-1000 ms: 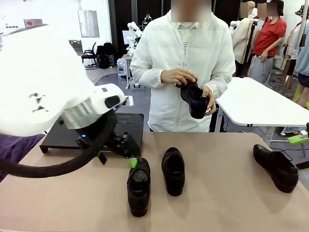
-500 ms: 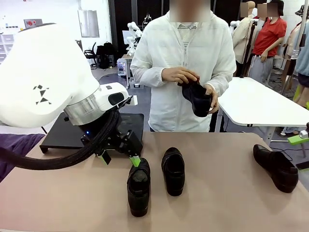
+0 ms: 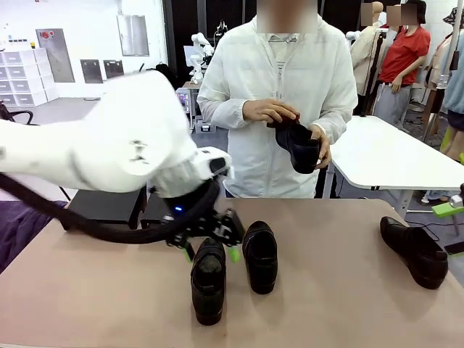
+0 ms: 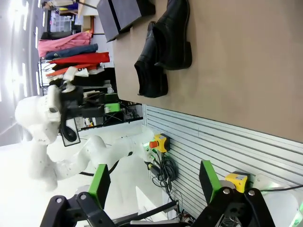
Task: Organize the shoes by placing them on the stand.
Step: Place the Shoe from the middle of the table onto the Shoes Stand.
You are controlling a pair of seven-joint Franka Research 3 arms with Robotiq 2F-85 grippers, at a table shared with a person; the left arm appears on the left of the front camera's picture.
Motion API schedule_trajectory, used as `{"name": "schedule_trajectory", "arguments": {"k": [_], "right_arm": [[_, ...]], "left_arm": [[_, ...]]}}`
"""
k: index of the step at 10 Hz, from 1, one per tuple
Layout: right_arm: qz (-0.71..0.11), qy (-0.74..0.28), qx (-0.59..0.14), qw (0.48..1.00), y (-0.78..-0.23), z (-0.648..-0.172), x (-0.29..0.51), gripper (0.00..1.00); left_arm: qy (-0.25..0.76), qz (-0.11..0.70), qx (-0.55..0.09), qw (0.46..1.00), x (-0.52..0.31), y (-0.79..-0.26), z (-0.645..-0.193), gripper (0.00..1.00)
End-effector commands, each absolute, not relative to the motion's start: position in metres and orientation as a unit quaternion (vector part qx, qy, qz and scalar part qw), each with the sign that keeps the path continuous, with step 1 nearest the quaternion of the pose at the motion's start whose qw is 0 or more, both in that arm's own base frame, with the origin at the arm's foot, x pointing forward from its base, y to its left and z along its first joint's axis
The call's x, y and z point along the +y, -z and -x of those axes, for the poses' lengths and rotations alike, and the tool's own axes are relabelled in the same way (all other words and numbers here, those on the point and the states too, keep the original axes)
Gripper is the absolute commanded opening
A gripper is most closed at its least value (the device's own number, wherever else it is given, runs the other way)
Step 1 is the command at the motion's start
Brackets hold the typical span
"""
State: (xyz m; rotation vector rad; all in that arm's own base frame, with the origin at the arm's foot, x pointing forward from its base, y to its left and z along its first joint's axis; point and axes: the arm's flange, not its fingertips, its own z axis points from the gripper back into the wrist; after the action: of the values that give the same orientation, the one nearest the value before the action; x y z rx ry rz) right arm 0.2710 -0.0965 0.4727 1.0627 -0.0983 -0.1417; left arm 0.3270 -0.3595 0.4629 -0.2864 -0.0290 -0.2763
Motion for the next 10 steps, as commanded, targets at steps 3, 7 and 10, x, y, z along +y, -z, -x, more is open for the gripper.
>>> {"name": "schedule_trajectory", "arguments": {"k": [3, 7, 10], "right_arm": [[-0.502, 0.054, -0.048, 0.862, -0.473, -0.269, -0.101, 1.0], [-0.502, 0.054, -0.048, 0.862, -0.473, -0.269, -0.101, 1.0], [-0.502, 0.054, -0.048, 0.862, -0.473, -0.269, -0.101, 1.0]], "left_arm": [[0.066, 0.135, -0.022, 0.988, -0.398, -0.419, -0.363, 1.0], [0.058, 0.109, 0.002, 0.992, -0.398, -0.378, -0.372, 1.0], [0.052, 0.097, -0.011, 0.994, -0.398, -0.359, -0.382, 1.0]]}}
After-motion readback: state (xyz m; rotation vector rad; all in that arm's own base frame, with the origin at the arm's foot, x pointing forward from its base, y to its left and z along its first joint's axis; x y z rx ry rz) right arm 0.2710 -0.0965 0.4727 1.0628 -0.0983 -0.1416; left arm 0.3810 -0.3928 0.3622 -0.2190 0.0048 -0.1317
